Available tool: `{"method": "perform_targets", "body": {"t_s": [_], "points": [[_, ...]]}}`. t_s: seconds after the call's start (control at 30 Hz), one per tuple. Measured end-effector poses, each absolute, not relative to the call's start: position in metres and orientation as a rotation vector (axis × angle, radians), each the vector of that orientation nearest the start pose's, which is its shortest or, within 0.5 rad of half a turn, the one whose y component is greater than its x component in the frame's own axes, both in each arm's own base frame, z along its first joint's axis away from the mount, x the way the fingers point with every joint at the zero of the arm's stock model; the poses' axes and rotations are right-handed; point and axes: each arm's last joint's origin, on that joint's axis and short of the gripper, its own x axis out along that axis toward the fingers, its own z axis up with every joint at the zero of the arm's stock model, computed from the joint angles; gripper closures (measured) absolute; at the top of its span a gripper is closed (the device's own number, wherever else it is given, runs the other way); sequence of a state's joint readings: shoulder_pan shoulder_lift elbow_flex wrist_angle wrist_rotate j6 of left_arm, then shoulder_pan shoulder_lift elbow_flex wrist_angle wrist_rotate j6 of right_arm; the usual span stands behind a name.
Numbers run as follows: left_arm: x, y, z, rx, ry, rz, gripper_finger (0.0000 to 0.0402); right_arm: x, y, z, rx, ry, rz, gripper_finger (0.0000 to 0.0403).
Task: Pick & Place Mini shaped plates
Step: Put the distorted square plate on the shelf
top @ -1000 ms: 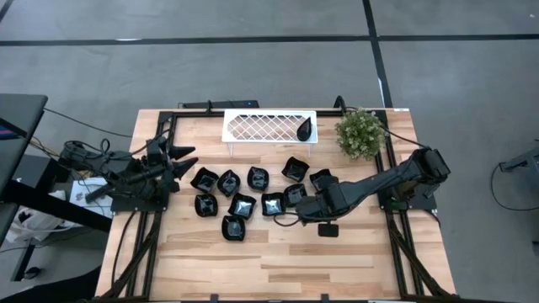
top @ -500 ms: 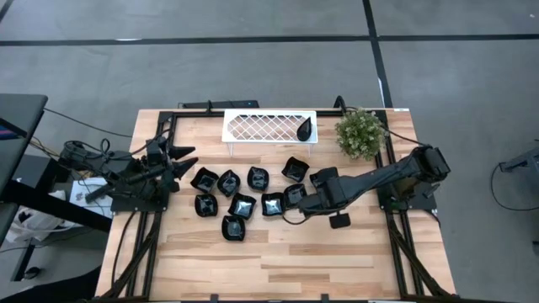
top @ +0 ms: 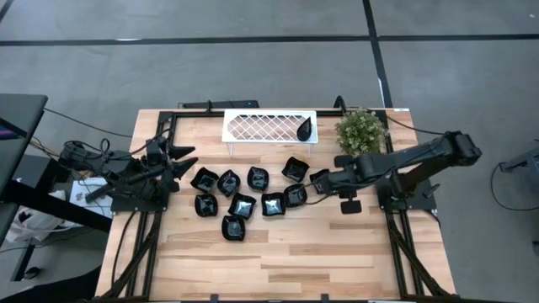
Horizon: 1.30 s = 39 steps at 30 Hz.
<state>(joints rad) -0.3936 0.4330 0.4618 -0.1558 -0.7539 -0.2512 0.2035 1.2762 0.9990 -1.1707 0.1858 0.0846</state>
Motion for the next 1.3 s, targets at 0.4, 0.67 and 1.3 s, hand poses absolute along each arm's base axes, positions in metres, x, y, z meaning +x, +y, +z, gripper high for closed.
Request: {"method": "perform_targets", "body": {"t_s": [0.4, 0.67, 1.3], "points": [[0.111, -0.025, 0.27, -0.176, 0.061, 0.371, 0.0187, 0.217, 0.032, 0.223, -0.31, 1.322, 0.048, 0.0321], [0.111, -0.025, 0.27, -0.176, 0.061, 0.37, 0.0187, 0.227, 0.032, 0.218, -0.337, 1.295, 0.074, 0.0321], [0.111, -0.025, 0.27, -0.169, 0.063, 0.37, 0.0187, 0.229, 0.034, 0.219, -0.303, 1.265, 0.126, 0.032]]}}
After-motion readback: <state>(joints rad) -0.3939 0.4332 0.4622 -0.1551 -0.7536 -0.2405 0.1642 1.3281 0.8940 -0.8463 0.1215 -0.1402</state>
